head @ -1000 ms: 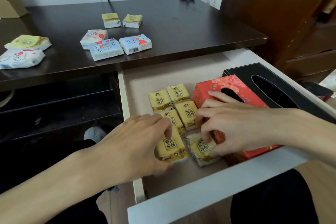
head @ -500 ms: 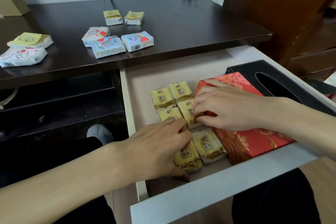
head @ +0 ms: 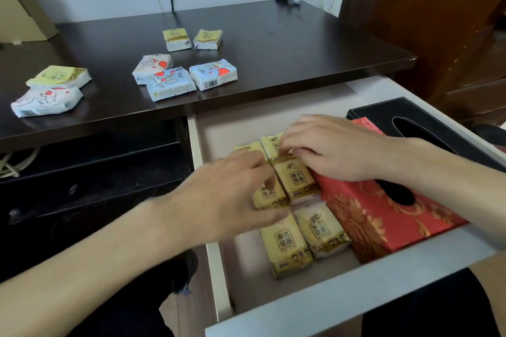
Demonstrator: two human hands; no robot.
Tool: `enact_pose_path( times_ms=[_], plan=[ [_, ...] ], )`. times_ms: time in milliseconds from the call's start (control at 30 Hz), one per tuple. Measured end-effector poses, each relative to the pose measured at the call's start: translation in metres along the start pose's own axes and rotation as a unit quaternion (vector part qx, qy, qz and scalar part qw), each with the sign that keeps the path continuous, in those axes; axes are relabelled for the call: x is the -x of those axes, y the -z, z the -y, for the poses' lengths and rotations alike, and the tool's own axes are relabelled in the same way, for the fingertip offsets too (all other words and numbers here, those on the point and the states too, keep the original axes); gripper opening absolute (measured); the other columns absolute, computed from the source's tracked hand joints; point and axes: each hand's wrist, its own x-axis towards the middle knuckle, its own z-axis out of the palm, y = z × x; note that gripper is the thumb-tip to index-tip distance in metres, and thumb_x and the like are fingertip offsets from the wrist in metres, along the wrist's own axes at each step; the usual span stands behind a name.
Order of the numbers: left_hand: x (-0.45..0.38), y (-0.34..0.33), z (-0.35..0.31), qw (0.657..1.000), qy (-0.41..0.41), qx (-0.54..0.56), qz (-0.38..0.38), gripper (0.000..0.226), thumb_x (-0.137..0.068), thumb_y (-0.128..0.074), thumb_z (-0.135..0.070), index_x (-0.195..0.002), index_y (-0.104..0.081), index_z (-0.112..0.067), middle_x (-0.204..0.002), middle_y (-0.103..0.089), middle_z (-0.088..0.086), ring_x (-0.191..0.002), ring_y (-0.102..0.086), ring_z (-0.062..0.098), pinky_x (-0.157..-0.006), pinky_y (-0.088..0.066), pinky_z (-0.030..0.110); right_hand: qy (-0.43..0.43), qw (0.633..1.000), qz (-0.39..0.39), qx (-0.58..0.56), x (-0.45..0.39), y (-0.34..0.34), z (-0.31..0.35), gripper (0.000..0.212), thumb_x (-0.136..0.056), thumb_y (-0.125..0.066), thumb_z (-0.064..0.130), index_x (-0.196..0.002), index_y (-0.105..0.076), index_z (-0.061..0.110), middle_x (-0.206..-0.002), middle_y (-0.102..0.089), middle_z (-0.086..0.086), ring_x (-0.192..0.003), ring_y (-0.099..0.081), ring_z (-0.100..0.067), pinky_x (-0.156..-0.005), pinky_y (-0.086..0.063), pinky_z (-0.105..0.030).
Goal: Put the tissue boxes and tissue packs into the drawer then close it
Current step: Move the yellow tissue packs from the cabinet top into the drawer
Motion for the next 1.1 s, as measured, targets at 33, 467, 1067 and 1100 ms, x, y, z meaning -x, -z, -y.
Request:
enact_pose_path(
  times_ms=[33,467,1067,1100],
  plan=[
    [-0.006,0.006,0.009,1.000,0.024,0.006,-0.008,0.048,-0.080,-0.043,-0.073,-0.103,-0.057,-0.034,-0.102,-0.050,-0.014,-0.102,-0.048,0.010,-0.080,-0.047,0.037,-0.019,1.000,0.009,0.000,-0.010,0.001,-0.002,0.037,-0.096,-0.046,0.011,-0.123,-0.070,0.022,-0.121,-0.070,0.007,-0.114,-0.054,-0.016,-0.100,-0.045,-0.041],
    [-0.069,-0.020,0.061,0.990,0.115,-0.042,0.071,0.034,-0.086,-0.051,-0.050,-0.106,-0.056,-0.023,-0.110,-0.061,0.003,-0.102,-0.059,0.029,-0.069,-0.038,0.034,-0.177,0.975,0.127,-0.048,-0.065,-0.013,-0.021,0.058,-0.086,-0.043,0.005,-0.133,-0.066,0.030,-0.143,-0.063,0.003,-0.132,-0.054,-0.025,-0.105,-0.045,-0.042],
    [-0.029,0.054,0.075,0.974,0.156,0.056,-0.156,0.021,-0.087,-0.051,-0.047,-0.088,-0.067,-0.035,-0.080,-0.065,-0.018,-0.082,-0.062,0.009,-0.070,-0.050,0.034,-0.156,0.950,-0.217,-0.161,-0.066,0.027,0.000,0.035,-0.082,-0.047,0.019,-0.087,-0.077,0.037,-0.082,-0.077,0.020,-0.085,-0.070,-0.007,-0.086,-0.056,-0.038],
    [-0.023,0.063,0.082,0.966,0.178,0.063,-0.176,0.021,-0.086,-0.051,-0.046,-0.084,-0.067,-0.034,-0.080,-0.066,-0.017,-0.081,-0.061,0.010,-0.071,-0.051,0.035,-0.155,0.945,-0.227,-0.178,-0.074,0.036,0.005,0.034,-0.081,-0.048,0.021,-0.083,-0.075,0.040,-0.078,-0.076,0.021,-0.082,-0.070,-0.005,-0.084,-0.056,-0.037]
  ],
)
